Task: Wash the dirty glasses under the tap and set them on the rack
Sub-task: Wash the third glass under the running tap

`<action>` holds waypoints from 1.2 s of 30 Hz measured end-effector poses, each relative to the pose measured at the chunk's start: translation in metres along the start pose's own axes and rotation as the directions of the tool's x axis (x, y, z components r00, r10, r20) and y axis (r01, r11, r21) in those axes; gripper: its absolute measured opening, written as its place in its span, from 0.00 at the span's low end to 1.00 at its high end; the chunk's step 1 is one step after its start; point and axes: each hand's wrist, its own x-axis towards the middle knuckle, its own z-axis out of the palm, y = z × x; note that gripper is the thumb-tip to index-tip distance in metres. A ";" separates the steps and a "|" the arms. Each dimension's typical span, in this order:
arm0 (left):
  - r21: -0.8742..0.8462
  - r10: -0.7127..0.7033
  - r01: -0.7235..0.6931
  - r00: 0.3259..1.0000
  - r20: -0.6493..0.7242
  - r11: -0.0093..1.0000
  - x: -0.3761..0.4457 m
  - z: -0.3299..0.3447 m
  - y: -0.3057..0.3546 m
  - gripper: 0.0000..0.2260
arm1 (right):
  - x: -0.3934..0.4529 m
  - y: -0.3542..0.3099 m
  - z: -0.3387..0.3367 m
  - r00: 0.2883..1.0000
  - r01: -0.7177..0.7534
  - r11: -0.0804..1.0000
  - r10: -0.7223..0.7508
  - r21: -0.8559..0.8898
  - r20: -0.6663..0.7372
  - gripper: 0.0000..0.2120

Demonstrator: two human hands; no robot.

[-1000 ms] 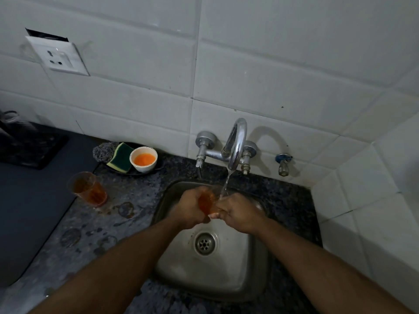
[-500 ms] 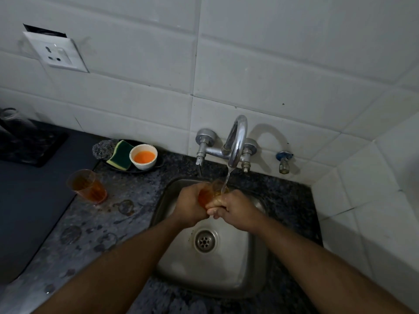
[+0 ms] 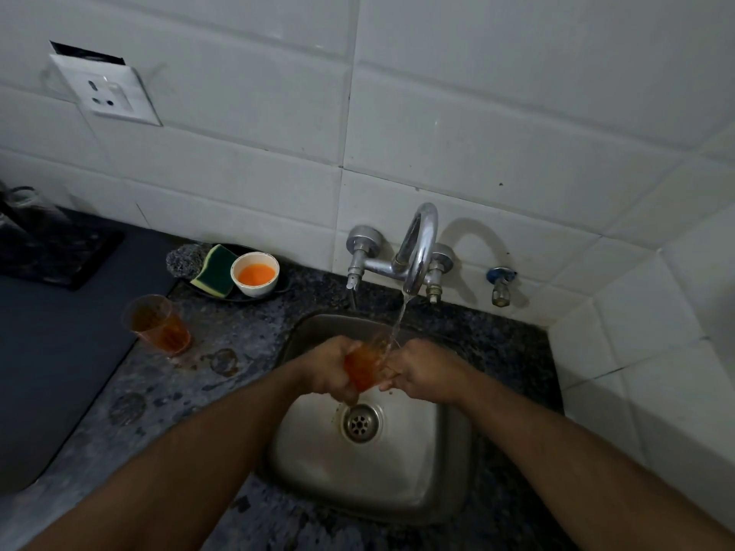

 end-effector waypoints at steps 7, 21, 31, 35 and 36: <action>0.057 0.207 -0.211 0.802 -0.560 0.976 0.001 0.033 0.009 0.18 | 0.002 -0.021 0.009 0.975 -0.022 0.947 0.090 0.319 -0.202 0.04; 0.099 0.008 -0.029 0.978 0.210 0.995 -0.012 -0.025 0.018 0.24 | 0.012 -0.015 -0.027 0.970 0.237 0.908 -0.238 -0.345 0.040 0.08; 0.086 0.183 -0.163 0.832 -0.524 0.983 -0.002 0.037 0.003 0.20 | -0.002 -0.039 -0.001 0.907 -0.409 0.737 0.393 0.538 0.151 0.09; 0.172 0.182 -0.087 0.712 -0.678 0.981 0.002 0.063 0.001 0.10 | 0.001 -0.064 -0.005 0.763 -0.569 0.306 0.542 0.763 0.352 0.11; 0.200 0.195 -0.076 0.698 -0.689 0.977 0.002 0.066 -0.002 0.08 | 0.003 -0.069 -0.007 0.741 -0.565 0.199 0.549 0.801 0.386 0.10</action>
